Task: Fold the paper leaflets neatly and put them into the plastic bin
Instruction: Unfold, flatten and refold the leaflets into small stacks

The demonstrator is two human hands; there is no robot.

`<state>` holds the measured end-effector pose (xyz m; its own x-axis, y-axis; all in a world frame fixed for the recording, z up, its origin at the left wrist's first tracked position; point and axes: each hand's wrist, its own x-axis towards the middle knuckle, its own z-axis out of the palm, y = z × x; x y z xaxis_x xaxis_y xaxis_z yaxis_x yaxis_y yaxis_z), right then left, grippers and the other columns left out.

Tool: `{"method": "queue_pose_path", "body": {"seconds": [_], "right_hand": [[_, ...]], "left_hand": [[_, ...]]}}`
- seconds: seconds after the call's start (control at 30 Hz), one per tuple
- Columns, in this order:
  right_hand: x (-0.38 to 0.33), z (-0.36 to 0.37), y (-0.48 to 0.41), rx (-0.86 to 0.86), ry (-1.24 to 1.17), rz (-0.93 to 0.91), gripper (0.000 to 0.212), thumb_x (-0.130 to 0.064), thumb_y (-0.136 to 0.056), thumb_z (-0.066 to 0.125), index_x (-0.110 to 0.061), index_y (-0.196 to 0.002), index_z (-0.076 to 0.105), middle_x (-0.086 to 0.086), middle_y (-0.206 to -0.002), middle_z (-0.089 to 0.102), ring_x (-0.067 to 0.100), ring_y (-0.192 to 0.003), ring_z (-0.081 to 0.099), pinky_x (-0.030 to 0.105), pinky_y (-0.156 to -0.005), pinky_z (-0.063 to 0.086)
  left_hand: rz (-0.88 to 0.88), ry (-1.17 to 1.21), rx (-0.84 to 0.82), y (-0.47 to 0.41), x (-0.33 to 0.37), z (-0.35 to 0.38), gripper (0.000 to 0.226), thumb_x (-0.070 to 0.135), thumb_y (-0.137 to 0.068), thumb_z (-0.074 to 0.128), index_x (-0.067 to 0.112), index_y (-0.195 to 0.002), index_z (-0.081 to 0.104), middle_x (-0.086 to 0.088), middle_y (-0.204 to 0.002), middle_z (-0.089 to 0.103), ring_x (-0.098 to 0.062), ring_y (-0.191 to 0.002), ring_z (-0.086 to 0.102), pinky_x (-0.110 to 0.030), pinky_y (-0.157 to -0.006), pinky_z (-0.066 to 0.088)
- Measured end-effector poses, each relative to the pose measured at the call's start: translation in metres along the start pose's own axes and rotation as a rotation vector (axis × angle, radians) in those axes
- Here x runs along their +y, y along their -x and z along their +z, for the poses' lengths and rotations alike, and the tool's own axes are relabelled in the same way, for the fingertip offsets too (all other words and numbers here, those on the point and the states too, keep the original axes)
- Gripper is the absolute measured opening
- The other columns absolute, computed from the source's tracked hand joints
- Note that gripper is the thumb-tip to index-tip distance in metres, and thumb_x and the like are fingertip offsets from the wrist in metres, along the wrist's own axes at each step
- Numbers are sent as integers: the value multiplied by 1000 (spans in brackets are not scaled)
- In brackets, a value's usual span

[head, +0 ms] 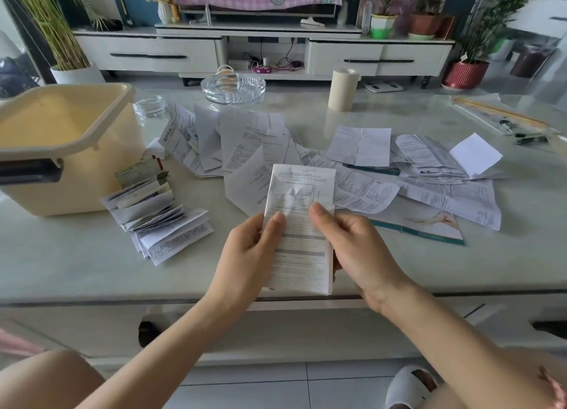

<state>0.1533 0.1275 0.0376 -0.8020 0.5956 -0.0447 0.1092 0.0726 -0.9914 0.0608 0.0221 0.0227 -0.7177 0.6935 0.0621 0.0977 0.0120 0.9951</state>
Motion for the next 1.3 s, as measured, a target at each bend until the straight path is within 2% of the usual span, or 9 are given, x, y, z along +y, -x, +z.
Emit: {"method": "queue_pose_path", "body": {"seconds": [0.1,0.23,0.4,0.53,0.67,0.8,0.97,1.13,1.3], "right_hand": [[-1,0,0,-80,-34,24,27,-31,-90,54,-8,-101,64,15,-90,70,23,-74,69,36,-53,55],[3,-1,0,-131,-227,123,23,-14,-94,50,-12,-115,61,11,-110,69,29,-101,65,47,-87,51],[6,-3,-1,-66,-240,62,16,-6,-89,55,-13,-92,69,6,-94,72,22,-91,67,31,-78,52],[5,-4,-1,-31,-37,-225,26,8,-82,59,-13,-80,75,-9,-77,72,-1,-76,65,11,-65,47],[18,1,-6,35,75,-426,40,19,-73,53,-14,-68,75,6,-81,68,12,-77,63,22,-66,48],[24,9,-2,54,247,-494,31,7,-79,48,-10,-72,73,4,-84,62,10,-79,58,20,-68,45],[7,14,1,5,-146,-61,27,-25,-100,36,-22,-124,48,4,-93,59,14,-61,62,29,-44,49],[15,28,5,-72,-31,-28,28,-30,-88,62,-10,-104,50,0,-52,53,14,-37,45,21,-33,33],[15,33,-5,68,60,-302,20,-24,-89,61,-5,-94,57,4,-49,53,9,-33,45,19,-33,34]], "left_hand": [[-51,96,14,-1,0,0,25,23,-96,45,3,-93,58,0,-75,64,-13,-71,60,-22,-63,50],[-113,156,-13,-2,1,-4,22,19,-97,43,5,-94,60,-6,-80,61,-15,-69,59,-29,-58,50],[-242,356,-119,-3,4,-9,32,11,-95,29,6,-87,59,-9,-75,59,-15,-55,58,-25,-39,43],[-337,401,-231,-1,0,-10,55,32,-98,22,12,-86,72,-10,-77,68,-19,-60,62,-25,-43,48],[-317,327,-289,-2,-8,-9,74,65,-81,21,12,-103,68,-14,-80,67,-22,-61,64,-25,-43,47],[-189,138,-54,5,-13,0,37,38,-95,40,7,-91,61,-5,-62,58,-17,-46,56,-22,-37,41],[92,-139,232,4,-15,0,38,32,-97,42,0,-80,53,0,-51,52,-10,-40,48,-18,-33,34],[205,-193,329,0,-16,2,39,30,-97,42,-3,-76,47,-11,-62,51,-18,-53,45,-15,-39,38],[231,-96,400,-9,-6,0,37,27,-97,44,9,-65,42,-4,-56,44,-14,-49,43,-15,-35,36]]}}
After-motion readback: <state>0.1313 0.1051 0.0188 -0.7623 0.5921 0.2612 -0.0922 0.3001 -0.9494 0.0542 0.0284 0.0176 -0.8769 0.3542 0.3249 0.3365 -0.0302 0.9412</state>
